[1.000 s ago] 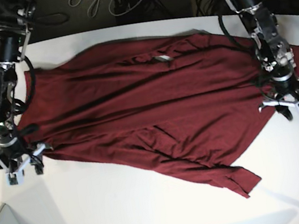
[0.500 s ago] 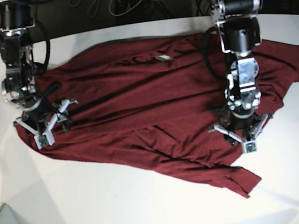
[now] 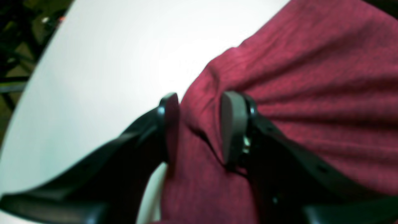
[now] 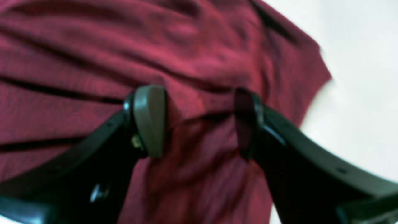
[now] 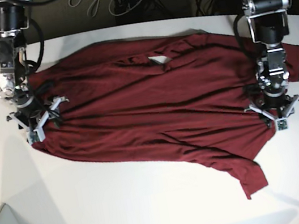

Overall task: Layout the t-shirt on the table in an organized manner, then fold the t-shirt properly
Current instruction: 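Release the shirt and reposition both grippers over its body, then grasp the shirt with both grippers and drag it to straighten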

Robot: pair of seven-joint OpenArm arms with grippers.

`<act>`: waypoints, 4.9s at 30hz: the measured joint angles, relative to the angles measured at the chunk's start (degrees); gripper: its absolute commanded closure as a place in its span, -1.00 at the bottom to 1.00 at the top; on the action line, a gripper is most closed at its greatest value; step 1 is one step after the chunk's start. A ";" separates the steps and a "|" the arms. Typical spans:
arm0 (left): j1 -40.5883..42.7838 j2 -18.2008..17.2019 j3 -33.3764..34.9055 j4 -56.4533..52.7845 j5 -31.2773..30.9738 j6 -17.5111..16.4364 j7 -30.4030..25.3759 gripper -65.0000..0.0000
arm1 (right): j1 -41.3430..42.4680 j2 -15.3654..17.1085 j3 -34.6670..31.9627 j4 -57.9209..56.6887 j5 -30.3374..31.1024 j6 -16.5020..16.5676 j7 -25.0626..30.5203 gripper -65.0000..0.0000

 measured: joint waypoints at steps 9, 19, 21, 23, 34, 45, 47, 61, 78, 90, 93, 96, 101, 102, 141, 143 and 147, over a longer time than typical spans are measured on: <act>8.20 -1.14 -0.17 10.51 0.00 0.59 1.77 0.32 | -4.50 -1.18 -3.17 6.80 -1.11 3.58 -1.66 -0.07; 16.37 -0.61 -7.26 25.94 0.22 0.42 3.89 0.32 | -9.57 -1.25 -3.37 12.22 -1.25 4.70 -2.29 -0.07; 16.22 -0.59 -7.56 27.71 0.22 0.42 3.69 0.32 | -9.99 -1.25 -3.32 14.43 -1.38 4.72 -2.34 -0.08; 15.87 -0.55 -7.56 28.68 0.22 0.42 3.50 0.32 | -8.83 -1.38 -3.34 15.54 -1.31 4.72 -2.12 -0.08; 0.48 4.63 -1.64 8.35 0.72 -0.17 2.40 0.32 | 1.18 -4.48 -3.78 5.05 -1.20 4.72 -2.51 -0.08; 1.42 -1.79 4.11 1.75 -0.15 -0.04 -0.98 0.32 | -4.96 -3.93 -3.34 5.44 -0.66 4.33 0.44 -0.07; 2.16 -3.39 3.89 1.86 -0.13 0.39 0.02 0.32 | -6.73 -4.04 -3.34 7.21 -0.68 4.33 0.11 -0.07; 16.00 -2.21 1.33 22.86 0.22 -0.02 4.20 0.32 | -13.29 -4.28 -5.01 23.19 -1.16 4.61 -2.10 -0.08; 3.45 2.10 -9.75 21.62 0.13 0.20 10.69 0.20 | -9.70 -3.52 -6.88 24.15 -1.05 4.68 -2.03 -0.09; 8.61 4.92 -10.14 25.99 0.20 0.46 13.00 -0.09 | 6.10 4.55 -20.90 6.51 -1.18 4.85 -2.89 -0.30; 12.09 5.97 -9.99 29.31 0.24 0.35 13.07 -0.09 | 11.91 3.85 -22.14 -0.46 -0.94 4.76 -2.54 -0.30; 14.29 6.32 -9.64 30.16 0.02 -0.02 12.74 -0.09 | 17.16 3.58 -22.18 -6.71 -1.07 4.81 -2.10 -0.30; 14.97 6.58 -9.94 28.13 0.04 0.22 12.59 -0.09 | 22.80 2.73 -22.01 -15.02 -1.29 4.72 -2.03 -0.30; 15.08 6.60 -9.92 27.65 0.11 0.20 12.55 -0.09 | 23.04 2.58 -22.03 -15.63 -1.25 4.72 -1.79 -0.30; 14.67 6.40 -9.92 20.70 -0.46 0.46 7.06 -0.09 | 20.61 1.16 -2.19 -17.53 -1.29 -1.75 -1.90 1.00; 14.67 6.40 -9.92 20.70 -0.48 0.46 7.02 -0.09 | 20.81 0.76 -0.76 -17.53 -1.20 -1.75 -1.70 1.00; 14.67 6.40 -9.92 20.70 -0.48 0.46 6.93 -0.09 | 20.79 0.48 1.51 -17.53 -0.85 -1.75 -1.95 1.00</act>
